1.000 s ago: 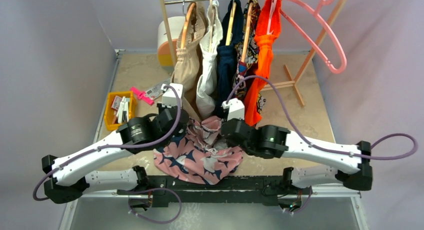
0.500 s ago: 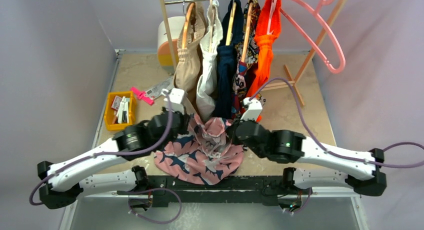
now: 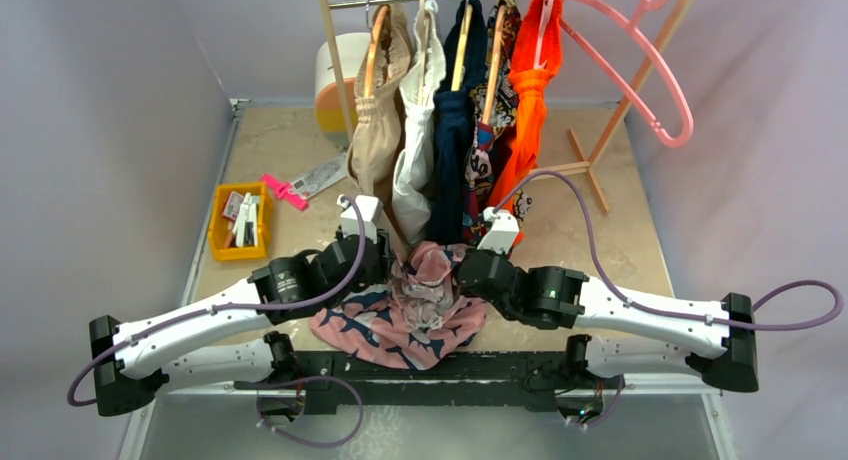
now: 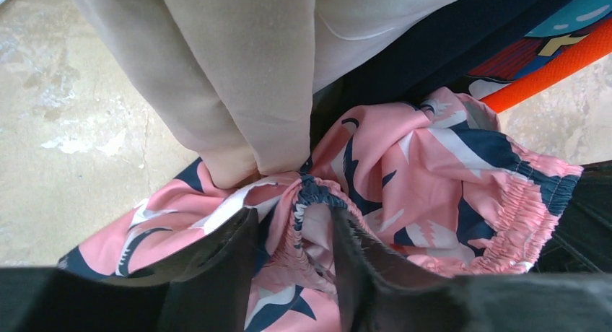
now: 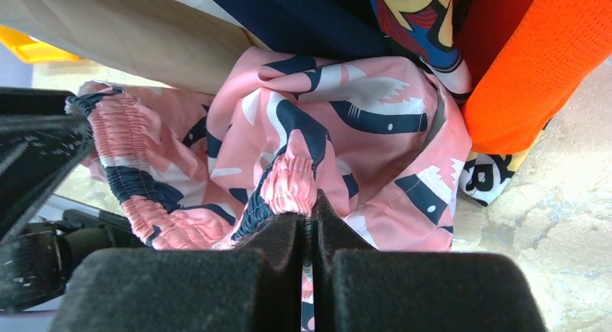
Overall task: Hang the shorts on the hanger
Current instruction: Adjust the shorts at the center of the board.
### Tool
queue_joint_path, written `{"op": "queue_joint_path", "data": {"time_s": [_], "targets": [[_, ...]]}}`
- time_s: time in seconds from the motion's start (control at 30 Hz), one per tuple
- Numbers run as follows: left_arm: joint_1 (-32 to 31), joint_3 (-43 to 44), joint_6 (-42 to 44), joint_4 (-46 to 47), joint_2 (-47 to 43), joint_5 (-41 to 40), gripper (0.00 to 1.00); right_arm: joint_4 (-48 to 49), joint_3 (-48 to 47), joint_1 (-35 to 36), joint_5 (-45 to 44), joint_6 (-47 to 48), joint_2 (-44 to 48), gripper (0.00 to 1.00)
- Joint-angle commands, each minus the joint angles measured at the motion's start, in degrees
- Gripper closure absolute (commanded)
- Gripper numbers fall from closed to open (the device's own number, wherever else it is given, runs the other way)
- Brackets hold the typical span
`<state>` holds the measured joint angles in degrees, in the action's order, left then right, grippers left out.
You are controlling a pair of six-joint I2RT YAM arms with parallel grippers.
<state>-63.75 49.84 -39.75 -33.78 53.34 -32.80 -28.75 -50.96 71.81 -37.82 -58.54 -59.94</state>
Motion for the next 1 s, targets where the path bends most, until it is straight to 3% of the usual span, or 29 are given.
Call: {"op": "queue_joint_path", "data": {"time_s": [0.0,0.1,0.3,0.7,0.97], "targets": [[0.3,0.9,-3.0,-1.1,-1.2,1.6,0.53,2.4,-0.6,-0.7,-1.8,-2.1,1.1,1.00],[0.2,1.7,-4.1,-3.8,-1.0,2.8,0.47,2.7,-0.9,-0.9,-1.9,-2.0,1.0,1.00],[0.2,3.8,-5.5,-9.4,0.1,4.1,0.46,2.9,-1.2,-1.5,-1.8,-1.2,0.7,1.00],[0.1,6.3,-6.3,-15.2,3.2,4.0,0.61,3.5,-1.0,-2.0,-1.1,-0.6,1.0,1.00],[0.1,12.7,-6.6,-21.1,0.9,1.2,0.41,3.1,-0.9,-2.1,-1.4,-0.6,1.3,1.00]]}}
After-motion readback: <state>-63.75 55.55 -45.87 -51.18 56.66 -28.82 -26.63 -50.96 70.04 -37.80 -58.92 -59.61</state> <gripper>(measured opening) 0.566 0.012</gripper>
